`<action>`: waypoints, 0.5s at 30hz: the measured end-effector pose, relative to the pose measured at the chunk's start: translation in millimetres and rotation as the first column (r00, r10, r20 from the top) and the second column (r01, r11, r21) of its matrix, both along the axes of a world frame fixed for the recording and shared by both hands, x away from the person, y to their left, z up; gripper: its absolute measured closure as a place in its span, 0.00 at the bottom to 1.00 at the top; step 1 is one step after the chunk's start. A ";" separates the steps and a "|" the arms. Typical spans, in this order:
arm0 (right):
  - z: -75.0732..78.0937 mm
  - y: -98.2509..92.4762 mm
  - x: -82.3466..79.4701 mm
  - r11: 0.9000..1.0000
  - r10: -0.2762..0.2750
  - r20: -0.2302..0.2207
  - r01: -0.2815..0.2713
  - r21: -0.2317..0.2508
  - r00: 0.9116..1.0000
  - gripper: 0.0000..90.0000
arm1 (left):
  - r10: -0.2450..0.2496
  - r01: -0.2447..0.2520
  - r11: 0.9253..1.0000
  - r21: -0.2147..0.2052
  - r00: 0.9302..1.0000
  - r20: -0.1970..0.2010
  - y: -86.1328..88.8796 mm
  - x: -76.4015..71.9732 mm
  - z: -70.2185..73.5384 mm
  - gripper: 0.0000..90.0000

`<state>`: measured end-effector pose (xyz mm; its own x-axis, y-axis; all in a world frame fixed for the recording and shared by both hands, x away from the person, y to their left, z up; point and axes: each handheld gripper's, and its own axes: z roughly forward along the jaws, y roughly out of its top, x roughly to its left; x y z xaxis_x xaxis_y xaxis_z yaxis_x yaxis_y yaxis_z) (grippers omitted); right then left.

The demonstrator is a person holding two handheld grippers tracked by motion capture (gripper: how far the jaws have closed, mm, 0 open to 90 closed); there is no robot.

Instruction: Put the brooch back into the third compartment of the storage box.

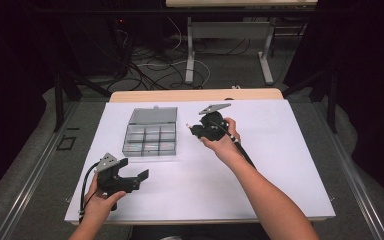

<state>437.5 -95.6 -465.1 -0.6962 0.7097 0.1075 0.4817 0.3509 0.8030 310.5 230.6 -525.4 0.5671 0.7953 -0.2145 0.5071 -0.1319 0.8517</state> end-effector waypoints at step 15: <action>1.9 27.2 7.0 1.000 0.030 0.019 -0.030 -0.003 0.999 0.90 | -0.005 0.005 1.000 -0.007 1.000 0.000 0.4 -0.1 -0.1 0.04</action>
